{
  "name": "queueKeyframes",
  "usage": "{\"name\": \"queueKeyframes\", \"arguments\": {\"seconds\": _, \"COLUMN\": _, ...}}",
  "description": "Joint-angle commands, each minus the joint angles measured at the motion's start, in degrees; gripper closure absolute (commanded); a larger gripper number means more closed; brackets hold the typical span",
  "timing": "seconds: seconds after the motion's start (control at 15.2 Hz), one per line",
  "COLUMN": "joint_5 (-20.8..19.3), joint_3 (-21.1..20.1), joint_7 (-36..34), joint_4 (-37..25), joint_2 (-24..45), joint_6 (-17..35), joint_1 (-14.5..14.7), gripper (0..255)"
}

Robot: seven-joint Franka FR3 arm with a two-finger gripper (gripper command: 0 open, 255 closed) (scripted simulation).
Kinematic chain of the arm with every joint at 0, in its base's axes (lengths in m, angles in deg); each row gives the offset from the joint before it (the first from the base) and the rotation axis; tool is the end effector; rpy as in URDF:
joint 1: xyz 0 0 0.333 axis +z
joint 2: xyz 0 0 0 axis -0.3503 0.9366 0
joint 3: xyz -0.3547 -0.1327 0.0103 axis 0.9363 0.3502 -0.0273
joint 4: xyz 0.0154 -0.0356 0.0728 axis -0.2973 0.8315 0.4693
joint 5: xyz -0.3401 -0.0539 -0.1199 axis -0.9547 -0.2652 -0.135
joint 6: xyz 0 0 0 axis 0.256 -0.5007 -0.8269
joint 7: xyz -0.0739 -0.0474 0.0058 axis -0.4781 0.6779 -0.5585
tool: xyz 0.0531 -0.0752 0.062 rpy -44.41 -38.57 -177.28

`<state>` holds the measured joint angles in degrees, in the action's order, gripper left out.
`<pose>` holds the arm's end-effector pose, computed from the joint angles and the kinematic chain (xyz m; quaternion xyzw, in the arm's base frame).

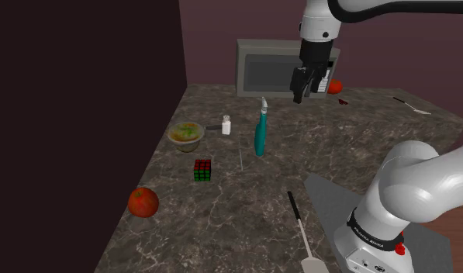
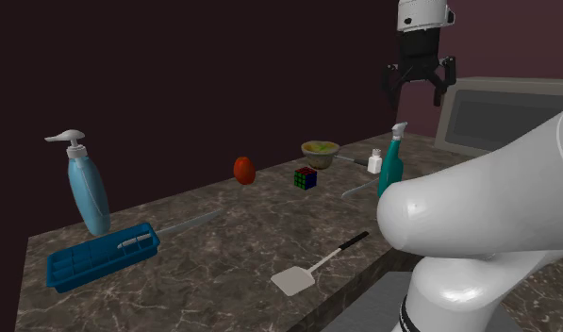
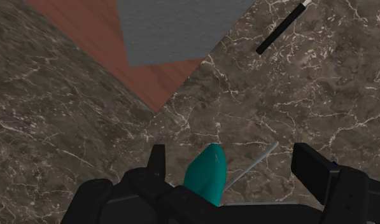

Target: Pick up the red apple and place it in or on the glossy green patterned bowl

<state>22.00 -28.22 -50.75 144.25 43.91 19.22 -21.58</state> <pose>0.2337 -0.0153 0.6374 0.9962 -0.0663 -0.0020 0.0564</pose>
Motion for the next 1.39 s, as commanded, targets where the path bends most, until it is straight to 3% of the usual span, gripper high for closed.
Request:
{"name": "queueKeyframes", "arguments": {"seconds": 0.0, "joint_5": 0.00, "joint_3": 0.00, "joint_7": 0.00, "joint_4": 0.00, "joint_2": 0.00, "joint_6": 0.00, "joint_1": 0.00, "gripper": 0}}
{"name": "queueKeyframes", "arguments": {"seconds": 0.66, "joint_5": 8.80, "joint_3": -10.36, "joint_7": -15.37, "joint_4": 2.72, "joint_2": 7.38, "joint_6": 9.99, "joint_1": 2.86, "gripper": 0}}
{"name": "queueKeyframes", "arguments": {"seconds": 1.32, "joint_5": 12.99, "joint_3": -20.50, "joint_7": -30.30, "joint_4": -2.07, "joint_2": 21.89, "joint_6": 20.96, "joint_1": 4.34, "gripper": 0}}
